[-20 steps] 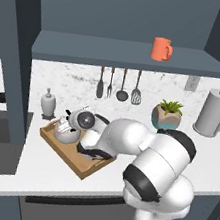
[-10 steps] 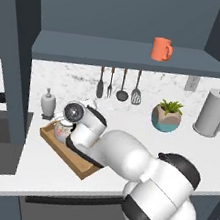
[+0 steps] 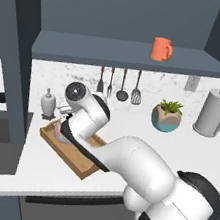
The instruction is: Pick the kettle from the counter and place it on the tray. Then pick the mug from the cabinet and place it on the tray. Then close the cabinet doors.
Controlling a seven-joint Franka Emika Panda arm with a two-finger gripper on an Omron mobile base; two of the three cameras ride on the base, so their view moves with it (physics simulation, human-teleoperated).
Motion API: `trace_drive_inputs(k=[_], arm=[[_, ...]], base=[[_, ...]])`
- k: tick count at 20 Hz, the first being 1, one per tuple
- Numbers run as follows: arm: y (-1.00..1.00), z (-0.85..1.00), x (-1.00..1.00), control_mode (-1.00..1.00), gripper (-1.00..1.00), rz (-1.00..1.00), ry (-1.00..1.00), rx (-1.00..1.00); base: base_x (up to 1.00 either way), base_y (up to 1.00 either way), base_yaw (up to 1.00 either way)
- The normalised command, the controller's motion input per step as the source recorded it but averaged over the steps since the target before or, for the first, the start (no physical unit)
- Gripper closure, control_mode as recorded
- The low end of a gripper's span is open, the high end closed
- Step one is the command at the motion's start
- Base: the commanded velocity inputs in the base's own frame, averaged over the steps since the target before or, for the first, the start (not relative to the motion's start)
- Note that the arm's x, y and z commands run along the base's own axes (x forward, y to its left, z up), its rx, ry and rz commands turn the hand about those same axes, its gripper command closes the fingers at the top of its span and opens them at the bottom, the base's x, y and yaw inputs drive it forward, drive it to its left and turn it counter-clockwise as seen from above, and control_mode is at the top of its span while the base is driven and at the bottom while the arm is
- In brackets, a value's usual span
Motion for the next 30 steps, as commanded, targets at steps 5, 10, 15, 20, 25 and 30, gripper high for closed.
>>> trace_drive_inputs(k=[5, 10, 15, 20, 25, 30], arm=[[-0.67, 0.18, -0.66, -1.00, -1.00, -0.12, 0.05, 0.03], [-0.76, 0.23, -0.32, -1.00, -1.00, -0.06, 0.11, 0.00], [-0.89, 0.06, -0.18, -1.00, -1.00, -0.01, 0.04, 0.00], [-0.98, 0.00, -0.19, -1.00, -1.00, 0.00, -0.01, 0.00], [-0.83, 0.20, -0.02, -1.00, -1.00, 0.00, -0.01, 0.00], [-0.59, 0.53, 0.05, -1.00, -1.00, 0.04, -0.06, -0.03]], base=[[0.00, 0.00, 0.00], [0.00, 0.00, 0.00], [0.00, 0.00, 0.00], [0.00, 0.00, 0.00], [0.00, 0.00, 0.00], [0.00, 0.00, 0.00]])
